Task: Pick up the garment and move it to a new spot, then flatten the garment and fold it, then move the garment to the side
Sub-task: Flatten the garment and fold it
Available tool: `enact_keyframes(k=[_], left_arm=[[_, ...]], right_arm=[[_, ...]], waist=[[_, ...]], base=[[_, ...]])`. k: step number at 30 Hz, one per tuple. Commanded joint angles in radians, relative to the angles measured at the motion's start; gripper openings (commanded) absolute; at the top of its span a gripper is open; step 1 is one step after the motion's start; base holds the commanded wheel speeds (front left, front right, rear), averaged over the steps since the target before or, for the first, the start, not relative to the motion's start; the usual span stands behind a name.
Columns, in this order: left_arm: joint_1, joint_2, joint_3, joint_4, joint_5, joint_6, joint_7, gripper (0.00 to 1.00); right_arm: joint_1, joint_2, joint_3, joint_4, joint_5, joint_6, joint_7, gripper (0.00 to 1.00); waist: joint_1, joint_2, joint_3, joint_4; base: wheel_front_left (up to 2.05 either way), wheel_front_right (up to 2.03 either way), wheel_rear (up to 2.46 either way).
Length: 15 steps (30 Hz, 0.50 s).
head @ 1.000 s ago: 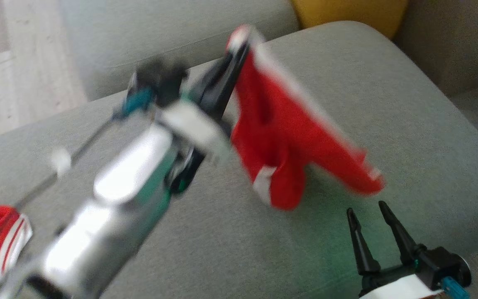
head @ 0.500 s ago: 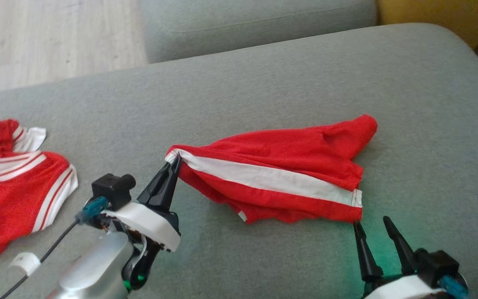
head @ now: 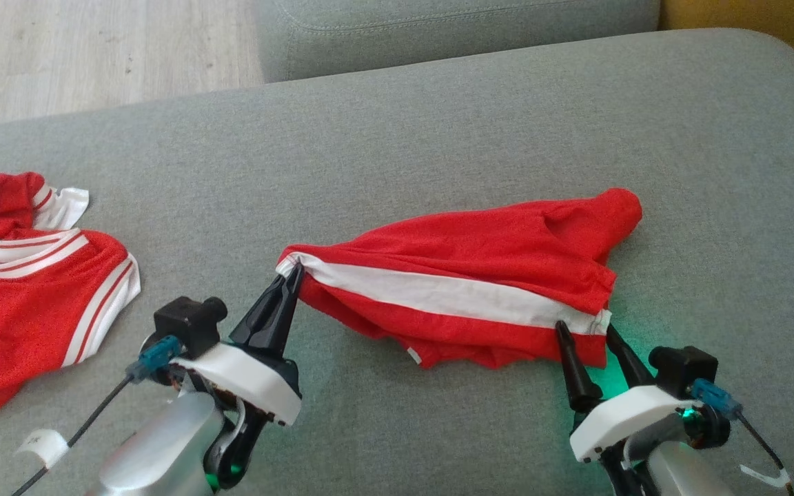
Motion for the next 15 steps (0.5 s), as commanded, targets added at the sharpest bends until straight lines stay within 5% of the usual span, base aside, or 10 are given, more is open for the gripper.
enact_keyframes(k=[1,4,6,7,10,11,12,15], left_arm=[[-0.038,0.027,0.041,-0.024,0.013,0.008,-0.011,0.00],[-0.036,0.025,0.039,-0.021,0.014,0.006,-0.011,0.00],[-0.035,0.025,0.039,-0.020,0.015,0.006,-0.011,0.00],[-0.034,0.025,0.038,-0.019,0.015,0.005,-0.011,0.00],[-0.032,0.025,0.036,-0.015,0.017,0.005,-0.012,0.00],[-0.031,0.025,0.035,-0.013,0.017,0.005,-0.012,0.00],[-0.030,0.024,0.035,-0.012,0.017,0.004,-0.012,0.00],[-0.025,0.022,0.034,-0.008,0.019,0.003,-0.012,0.00]], right_arm=[[-0.038,-0.002,0.028,-0.003,0.007,-0.001,-0.007,1.00],[-0.060,-0.001,0.020,0.020,0.003,-0.001,-0.022,1.00],[-0.065,-0.001,0.021,0.025,0.004,-0.001,-0.025,0.90],[-0.069,-0.001,0.022,0.029,0.004,-0.001,-0.028,0.64],[-0.075,-0.001,0.025,0.039,-0.002,-0.001,-0.035,0.32],[-0.076,-0.001,0.024,0.041,-0.005,-0.001,-0.037,0.09],[-0.077,-0.001,0.021,0.044,-0.012,-0.001,-0.039,0.00],[-0.078,-0.001,0.005,0.039,-0.032,-0.001,-0.044,0.00]], waist=[[-0.0001,0.0000,0.000,0.001],[-0.0001,0.0000,-0.003,0.002],[-0.0001,0.0000,-0.004,0.002],[-0.0001,0.0000,-0.006,0.002],[-0.0001,0.0000,-0.012,0.002],[-0.0001,0.0000,-0.015,0.002],[-0.0001,0.0000,-0.018,0.002],[-0.0001,0.0000,-0.027,0.001]], base=[[0.00,0.00,0.00],[0.00,0.00,0.00],[0.00,0.00,0.00],[0.00,0.00,0.00],[0.00,0.00,0.00],[0.00,0.00,0.00],[0.00,0.00,0.00],[0.00,0.00,0.00]])
